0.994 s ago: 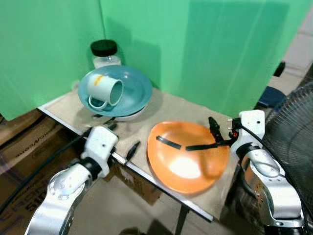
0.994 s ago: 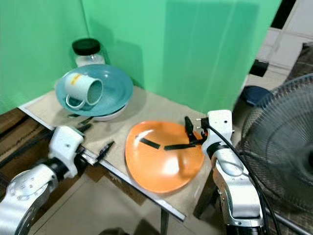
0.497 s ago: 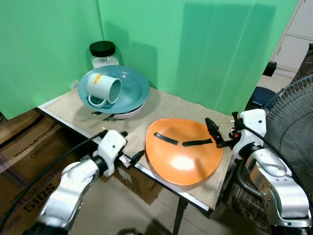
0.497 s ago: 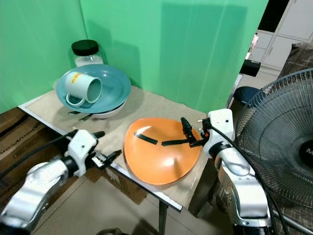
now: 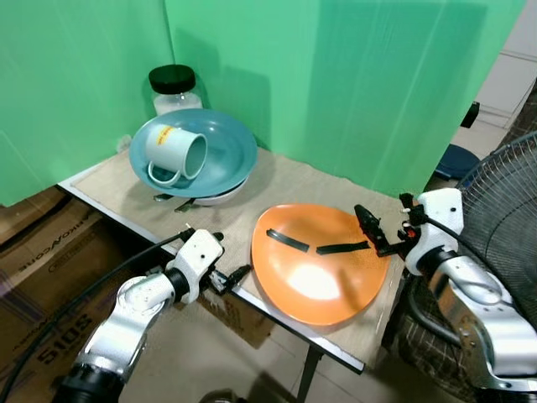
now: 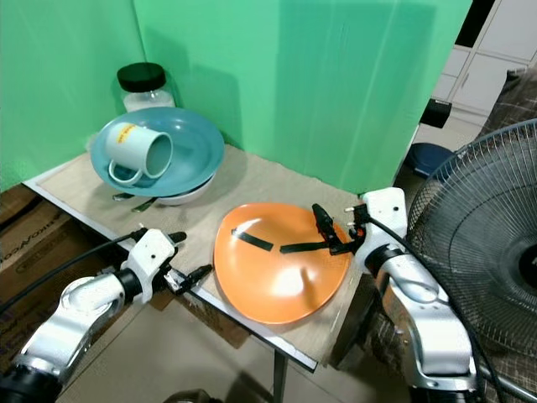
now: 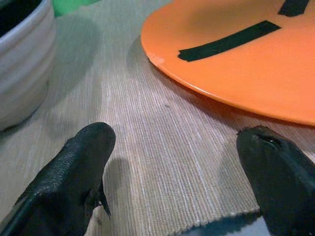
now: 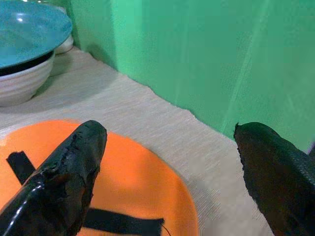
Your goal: Setting the table
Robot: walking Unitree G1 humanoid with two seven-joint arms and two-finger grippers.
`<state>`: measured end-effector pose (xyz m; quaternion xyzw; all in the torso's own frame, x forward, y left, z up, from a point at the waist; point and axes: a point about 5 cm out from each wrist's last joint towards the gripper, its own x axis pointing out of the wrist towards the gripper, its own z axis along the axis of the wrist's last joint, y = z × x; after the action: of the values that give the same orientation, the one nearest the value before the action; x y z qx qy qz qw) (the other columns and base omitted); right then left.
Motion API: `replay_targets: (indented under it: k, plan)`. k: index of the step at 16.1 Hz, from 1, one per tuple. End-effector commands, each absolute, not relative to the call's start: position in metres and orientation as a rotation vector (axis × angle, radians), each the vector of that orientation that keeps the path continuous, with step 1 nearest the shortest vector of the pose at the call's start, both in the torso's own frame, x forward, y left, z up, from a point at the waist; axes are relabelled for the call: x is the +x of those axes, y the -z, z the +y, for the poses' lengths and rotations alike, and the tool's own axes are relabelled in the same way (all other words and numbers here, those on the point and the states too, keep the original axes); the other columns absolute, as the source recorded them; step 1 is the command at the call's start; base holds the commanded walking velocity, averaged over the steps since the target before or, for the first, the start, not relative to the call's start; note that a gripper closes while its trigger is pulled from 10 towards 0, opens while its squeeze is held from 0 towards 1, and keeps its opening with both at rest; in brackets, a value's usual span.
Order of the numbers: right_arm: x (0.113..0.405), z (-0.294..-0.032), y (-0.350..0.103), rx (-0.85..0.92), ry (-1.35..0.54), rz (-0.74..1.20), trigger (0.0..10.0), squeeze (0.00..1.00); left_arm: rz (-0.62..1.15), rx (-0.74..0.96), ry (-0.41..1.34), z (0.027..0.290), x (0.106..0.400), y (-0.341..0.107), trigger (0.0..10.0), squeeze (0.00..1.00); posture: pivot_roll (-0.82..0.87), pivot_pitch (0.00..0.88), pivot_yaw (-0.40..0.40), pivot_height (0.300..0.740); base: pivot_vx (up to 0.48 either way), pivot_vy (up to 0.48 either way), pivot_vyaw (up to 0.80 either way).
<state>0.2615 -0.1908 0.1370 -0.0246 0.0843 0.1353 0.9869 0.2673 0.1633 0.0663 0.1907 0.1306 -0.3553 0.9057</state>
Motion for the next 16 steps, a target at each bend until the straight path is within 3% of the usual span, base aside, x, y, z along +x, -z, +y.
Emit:
replay_targets:
  k: [1,4,9,12,16]
  plan:
    - [0.260,-0.196,-0.141,-0.044,-0.264,0.167,10.0,0.00,0.331,0.442,0.731,0.170,0.264,-0.056,10.0,0.00,0.06,0.000,0.024,0.740,0.000,0.000,0.00]
    - [0.259,-0.211,-0.148,0.017,-0.231,0.149,10.0,0.00,0.260,0.392,0.677,0.177,0.271,-0.070,10.0,0.00,0.06,0.000,0.031,0.740,0.000,0.000,0.00]
    - [0.259,-0.210,-0.152,0.032,-0.261,0.126,10.0,0.00,0.163,0.340,0.718,0.177,0.275,-0.097,10.0,0.00,0.06,0.000,0.030,0.740,0.000,0.000,0.00]
    - [0.258,-0.210,-0.153,0.035,-0.273,0.123,10.0,0.00,0.125,0.254,0.831,0.152,0.284,-0.103,10.0,0.00,0.05,0.000,0.035,0.740,0.000,0.000,0.00]
    - [0.252,-0.217,-0.154,-0.016,-0.255,0.117,10.0,0.00,0.198,0.277,0.912,0.129,0.291,-0.082,10.0,0.00,0.02,0.000,0.062,0.740,0.000,0.000,0.00]
